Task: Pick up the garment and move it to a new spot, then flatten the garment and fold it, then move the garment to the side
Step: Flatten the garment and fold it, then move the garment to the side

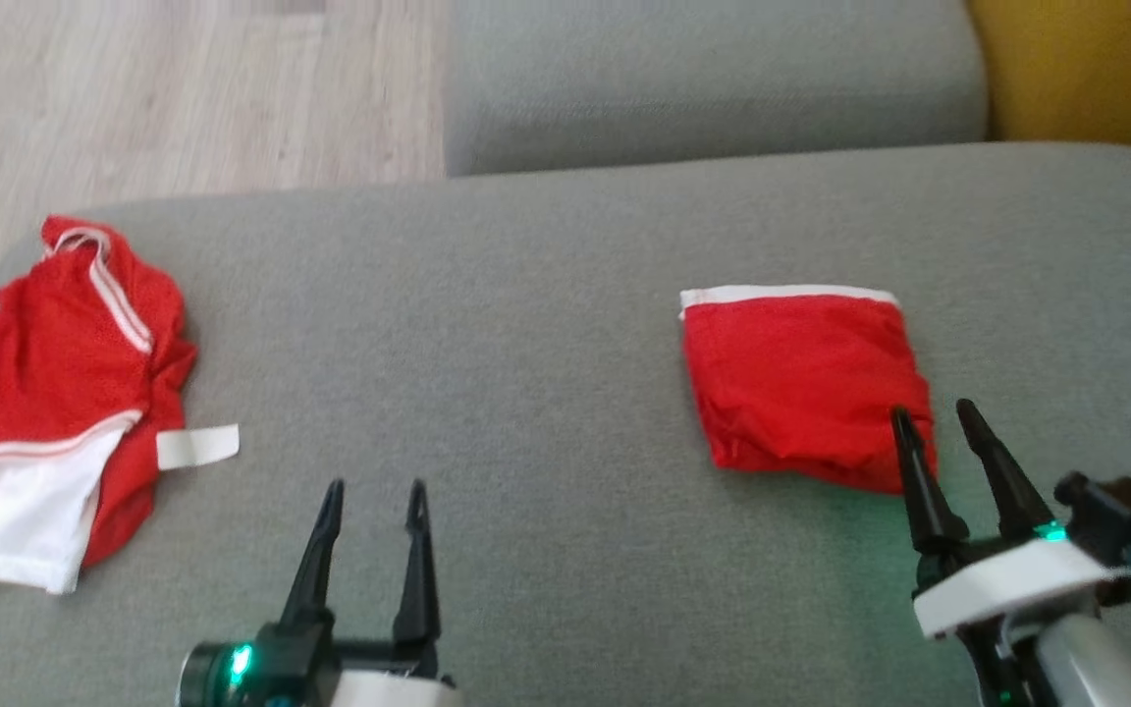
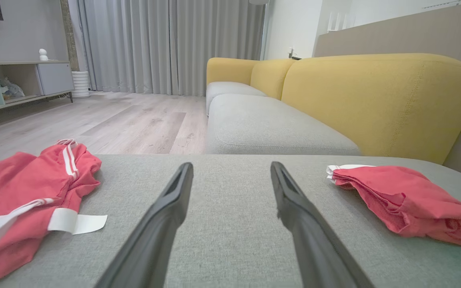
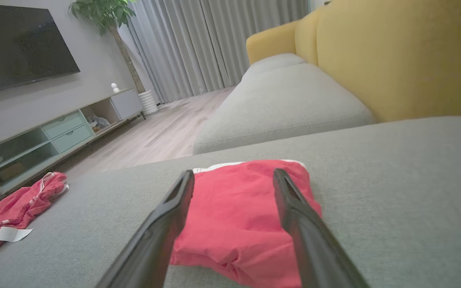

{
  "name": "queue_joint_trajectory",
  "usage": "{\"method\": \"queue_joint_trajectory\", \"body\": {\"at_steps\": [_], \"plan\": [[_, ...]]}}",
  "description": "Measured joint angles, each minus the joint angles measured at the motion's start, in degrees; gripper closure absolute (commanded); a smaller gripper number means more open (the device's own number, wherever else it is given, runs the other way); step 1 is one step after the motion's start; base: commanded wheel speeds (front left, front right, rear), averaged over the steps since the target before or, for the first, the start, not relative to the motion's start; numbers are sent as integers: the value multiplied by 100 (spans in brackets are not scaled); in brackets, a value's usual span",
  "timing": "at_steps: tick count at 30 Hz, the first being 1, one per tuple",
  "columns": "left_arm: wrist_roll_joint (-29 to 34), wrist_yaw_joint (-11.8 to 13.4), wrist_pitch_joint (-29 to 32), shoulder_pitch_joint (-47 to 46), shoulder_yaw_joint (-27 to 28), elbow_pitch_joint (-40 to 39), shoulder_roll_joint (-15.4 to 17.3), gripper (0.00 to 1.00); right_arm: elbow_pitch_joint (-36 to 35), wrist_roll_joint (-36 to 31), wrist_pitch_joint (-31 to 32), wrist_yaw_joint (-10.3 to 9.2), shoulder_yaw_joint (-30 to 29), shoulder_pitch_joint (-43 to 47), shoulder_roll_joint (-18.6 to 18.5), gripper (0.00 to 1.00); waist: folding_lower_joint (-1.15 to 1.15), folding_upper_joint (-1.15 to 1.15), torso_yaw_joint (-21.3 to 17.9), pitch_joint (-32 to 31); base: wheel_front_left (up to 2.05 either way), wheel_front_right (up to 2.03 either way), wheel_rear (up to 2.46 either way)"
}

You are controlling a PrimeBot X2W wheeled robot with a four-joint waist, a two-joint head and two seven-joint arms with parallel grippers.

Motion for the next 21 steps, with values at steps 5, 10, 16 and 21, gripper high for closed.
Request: {"method": "queue_joint_trajectory", "body": {"at_steps": [5,10,16,21], "plan": [[48,-5,1,336,168,-71,0,0,-412,-938,-2,0,-539,527,330,0,0,0,-102,-195,0,0,0],[48,-4,1,558,308,-146,1,0,-627,-1438,-9,0,-791,890,622,0,0,0,-122,-328,0,0,0],[48,-4,1,722,320,-176,0,0,-710,-1678,-10,0,-903,955,750,0,0,0,-124,-430,0,0,0],[48,-4,1,755,319,-169,0,0,-721,-1774,-10,0,-915,957,776,0,1,0,-130,-424,0,0,0]]}}
